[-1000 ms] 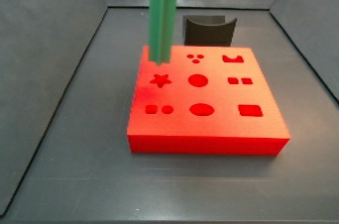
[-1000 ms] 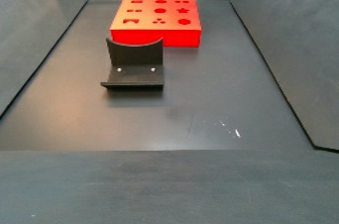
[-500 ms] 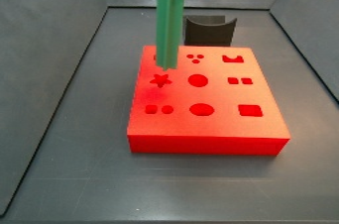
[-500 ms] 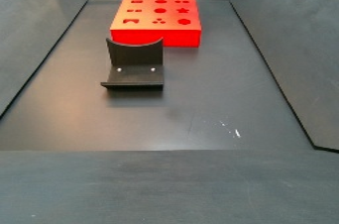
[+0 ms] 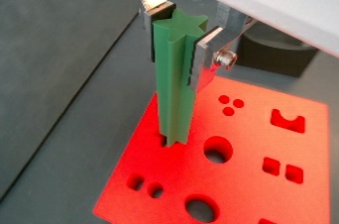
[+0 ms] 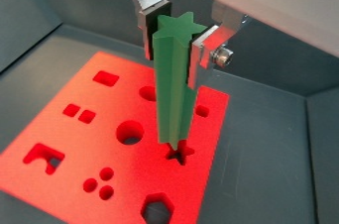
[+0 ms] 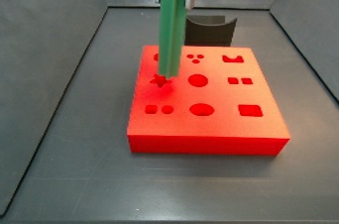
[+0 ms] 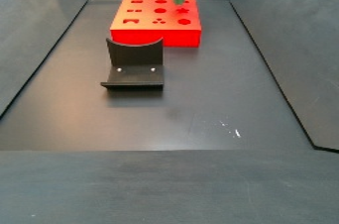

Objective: Insert the star object.

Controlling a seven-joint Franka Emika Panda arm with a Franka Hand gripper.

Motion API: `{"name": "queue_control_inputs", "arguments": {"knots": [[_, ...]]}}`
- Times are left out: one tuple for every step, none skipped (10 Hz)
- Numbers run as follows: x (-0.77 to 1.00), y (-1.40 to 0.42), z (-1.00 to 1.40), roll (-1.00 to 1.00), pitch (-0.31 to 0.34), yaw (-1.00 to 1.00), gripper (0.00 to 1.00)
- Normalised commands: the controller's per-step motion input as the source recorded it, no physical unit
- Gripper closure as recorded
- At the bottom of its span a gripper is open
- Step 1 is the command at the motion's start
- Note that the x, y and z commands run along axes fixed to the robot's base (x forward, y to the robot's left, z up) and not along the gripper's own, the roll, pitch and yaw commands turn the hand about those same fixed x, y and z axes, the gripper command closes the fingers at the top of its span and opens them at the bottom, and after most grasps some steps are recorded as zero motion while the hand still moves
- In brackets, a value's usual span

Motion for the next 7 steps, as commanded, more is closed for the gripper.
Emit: {"name": "queue_control_inputs", "arguments": {"knots": [[0.0, 0.08, 0.0, 0.0, 0.0, 0.39, 1.0], [0.0, 0.07, -0.12, 0.12, 0.0, 0.17, 1.0], [0.0, 0.06, -0.28, 0.27, 0.0, 0.08, 1.0], [-0.08, 0.03, -0.3, 0.32, 0.0, 0.08, 1.0], [-0.15, 0.01, -0.16, 0.2, 0.0, 0.12, 1.0], [-0.15, 0.0, 0.0, 0.05, 0.0, 0.19, 1.0], [-0.07, -0.05, 0.0, 0.0, -0.017, 0.19, 1.0]]}}
